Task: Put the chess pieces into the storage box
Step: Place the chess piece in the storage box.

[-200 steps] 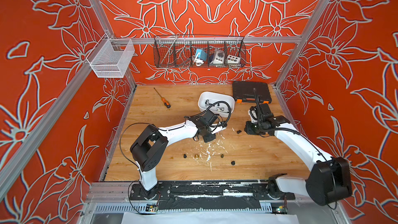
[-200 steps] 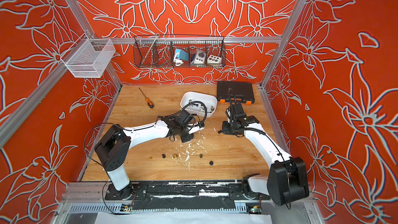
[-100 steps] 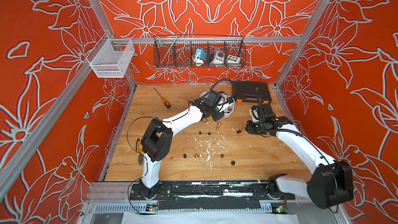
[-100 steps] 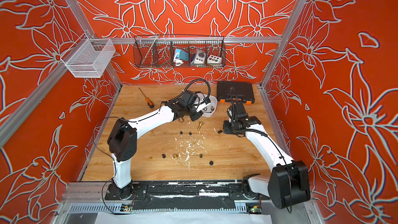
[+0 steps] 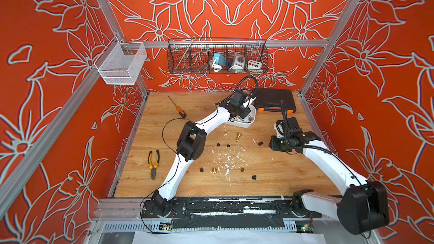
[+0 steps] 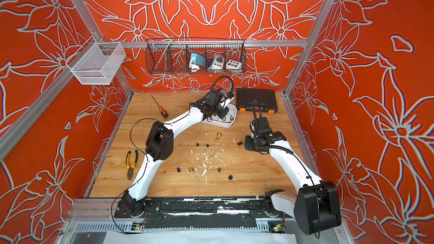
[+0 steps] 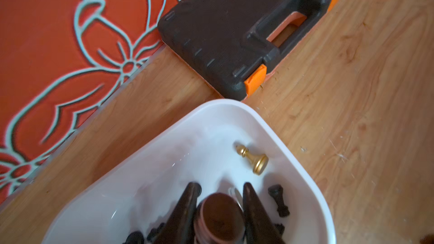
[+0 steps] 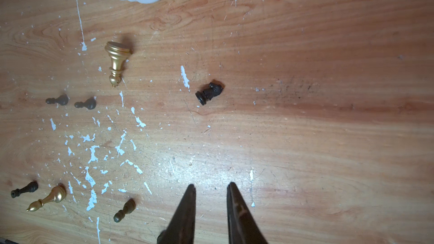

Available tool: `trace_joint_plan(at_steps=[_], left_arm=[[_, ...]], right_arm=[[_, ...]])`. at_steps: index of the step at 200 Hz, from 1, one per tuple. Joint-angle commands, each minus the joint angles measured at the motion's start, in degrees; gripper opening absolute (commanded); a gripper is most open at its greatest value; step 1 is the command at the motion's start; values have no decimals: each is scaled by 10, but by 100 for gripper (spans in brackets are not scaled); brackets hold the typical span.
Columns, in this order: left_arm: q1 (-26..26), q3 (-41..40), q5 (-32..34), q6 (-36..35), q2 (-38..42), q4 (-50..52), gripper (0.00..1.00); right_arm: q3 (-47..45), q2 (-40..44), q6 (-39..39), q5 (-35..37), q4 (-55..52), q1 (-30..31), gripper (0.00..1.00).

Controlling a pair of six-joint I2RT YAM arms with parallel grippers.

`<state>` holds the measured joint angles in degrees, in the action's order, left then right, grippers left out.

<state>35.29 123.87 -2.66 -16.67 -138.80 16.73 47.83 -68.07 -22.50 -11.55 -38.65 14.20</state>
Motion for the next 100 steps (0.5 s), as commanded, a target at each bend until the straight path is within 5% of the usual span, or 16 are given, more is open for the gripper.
trace_joint_plan(at_steps=[1,100], left_arm=[[-2,18,-2,35,-21,-32,32],[-3,14,-22,118,-68,-144,36]], right_arm=[[-16,18,-16,-1,-5,-5,26],[-33,38,-21,-5,-18,-11,26]])
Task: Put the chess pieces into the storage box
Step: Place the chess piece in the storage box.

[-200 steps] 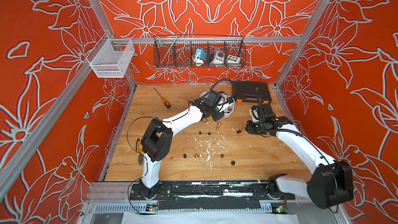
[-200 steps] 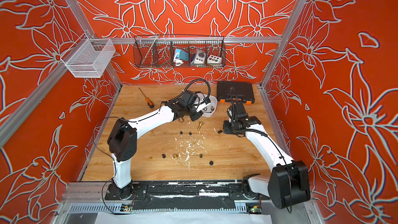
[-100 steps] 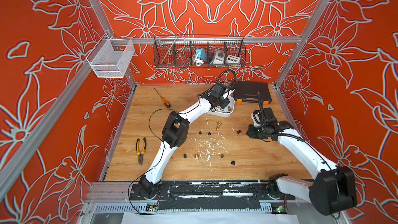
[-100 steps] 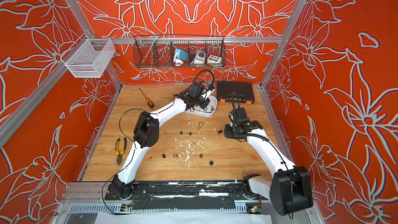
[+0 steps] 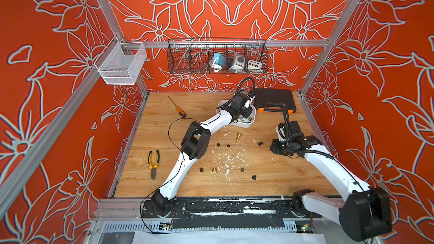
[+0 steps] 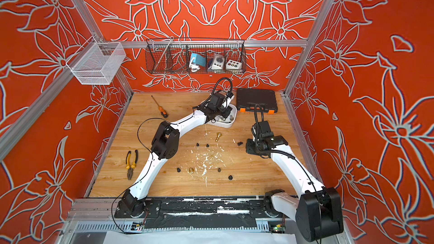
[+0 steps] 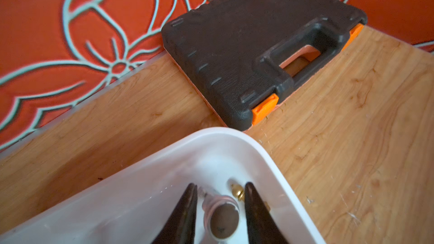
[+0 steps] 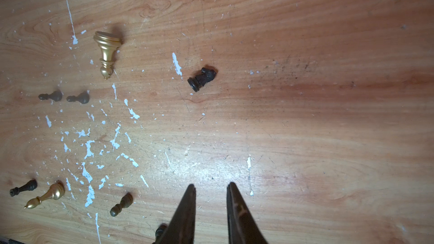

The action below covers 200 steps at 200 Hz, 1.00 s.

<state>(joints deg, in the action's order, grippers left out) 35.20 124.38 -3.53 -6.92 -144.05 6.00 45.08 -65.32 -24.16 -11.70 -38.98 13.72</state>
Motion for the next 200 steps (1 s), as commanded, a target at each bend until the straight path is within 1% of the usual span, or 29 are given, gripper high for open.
trace_joint_plan(at_steps=[1,43,76,130,163,200], left_arm=[[-2,10,-13,21,-16,-36,36],[-3,8,-16,29,-22,-37,37],[-3,8,-17,29,-18,-39,39],[-4,7,-17,28,-5,-36,40],[-5,-14,-21,28,31,-40,40],[-5,-67,-23,30,97,-44,40]], right_arm=[[-5,11,-5,-3,-15,-6,26],[-3,14,-4,-2,-20,-7,26],[-3,16,-4,-2,-21,-9,26],[-1,24,-3,2,-29,-9,26],[-1,33,1,9,-34,-11,26],[0,37,2,11,-38,-13,26]])
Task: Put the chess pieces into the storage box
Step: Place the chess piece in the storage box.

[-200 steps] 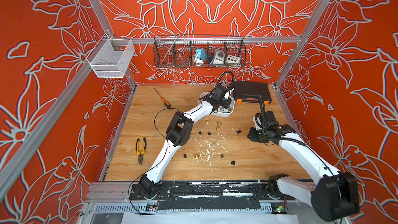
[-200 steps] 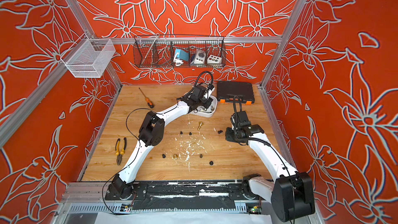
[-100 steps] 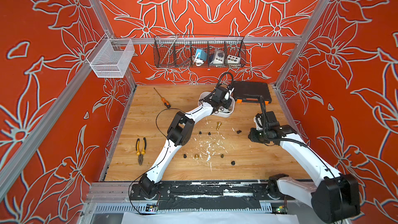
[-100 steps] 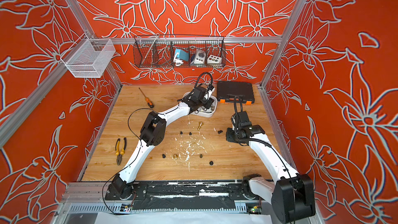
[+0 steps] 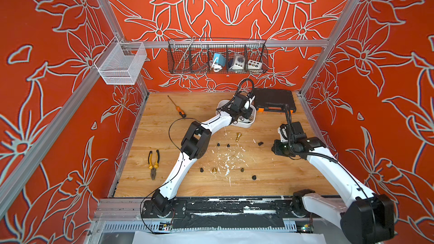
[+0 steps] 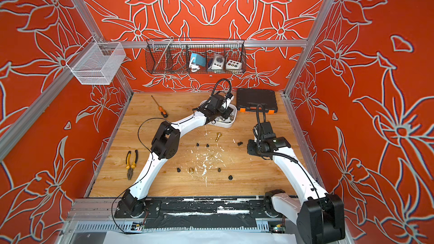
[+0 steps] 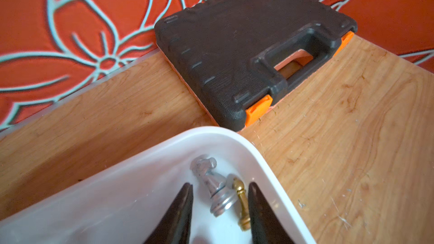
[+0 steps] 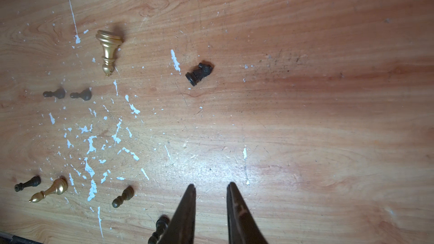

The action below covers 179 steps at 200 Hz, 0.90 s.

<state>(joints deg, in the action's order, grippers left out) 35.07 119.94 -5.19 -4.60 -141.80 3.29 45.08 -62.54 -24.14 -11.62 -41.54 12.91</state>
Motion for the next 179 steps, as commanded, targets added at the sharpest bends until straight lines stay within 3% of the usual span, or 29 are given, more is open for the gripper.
trace_joint_plan(at_steps=[1,35,132,179], left_arm=[[-3,-24,-6,6,77,-17,40],[-3,-104,-10,15,157,-13,41],[-11,-438,-5,62,418,-73,41],[-17,-596,8,83,544,-85,42]], right_arm=[[1,9,2,10,-13,-5,26],[3,7,4,17,-17,-5,26],[22,-26,-6,34,-16,-6,26],[43,-74,-46,37,6,-5,29]])
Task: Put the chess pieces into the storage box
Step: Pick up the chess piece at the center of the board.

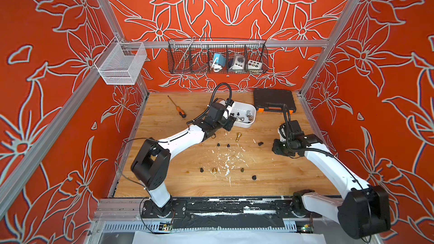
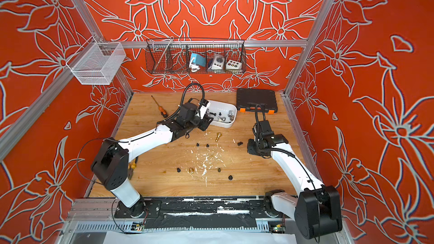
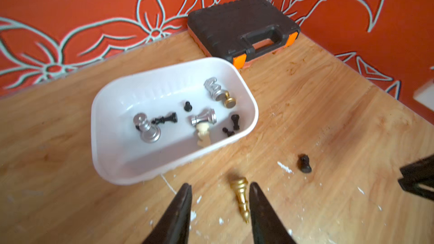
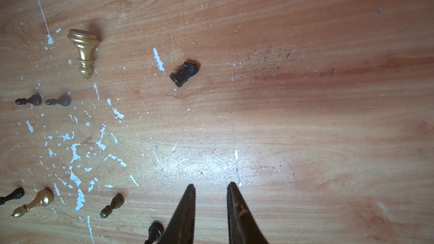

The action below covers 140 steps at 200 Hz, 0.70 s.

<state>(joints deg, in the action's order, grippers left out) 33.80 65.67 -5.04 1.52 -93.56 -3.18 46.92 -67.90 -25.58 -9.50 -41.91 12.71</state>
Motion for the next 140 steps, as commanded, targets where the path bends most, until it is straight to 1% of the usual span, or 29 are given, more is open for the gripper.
trace_joint_plan(at_steps=[1,34,58,89,140], left_arm=[[-5,-56,7,22,65,-21,42],[-7,-165,14,44,152,-25,42],[-9,-217,21,51,199,-25,43],[-10,-247,10,61,229,-18,43],[-10,-262,9,67,238,-7,43]], right_arm=[[25,-21,-33,16,11,-3,29],[40,-57,-65,14,41,0,33],[62,-95,-81,13,52,4,35],[94,-136,-106,51,52,24,37],[133,-208,-156,104,51,71,37]])
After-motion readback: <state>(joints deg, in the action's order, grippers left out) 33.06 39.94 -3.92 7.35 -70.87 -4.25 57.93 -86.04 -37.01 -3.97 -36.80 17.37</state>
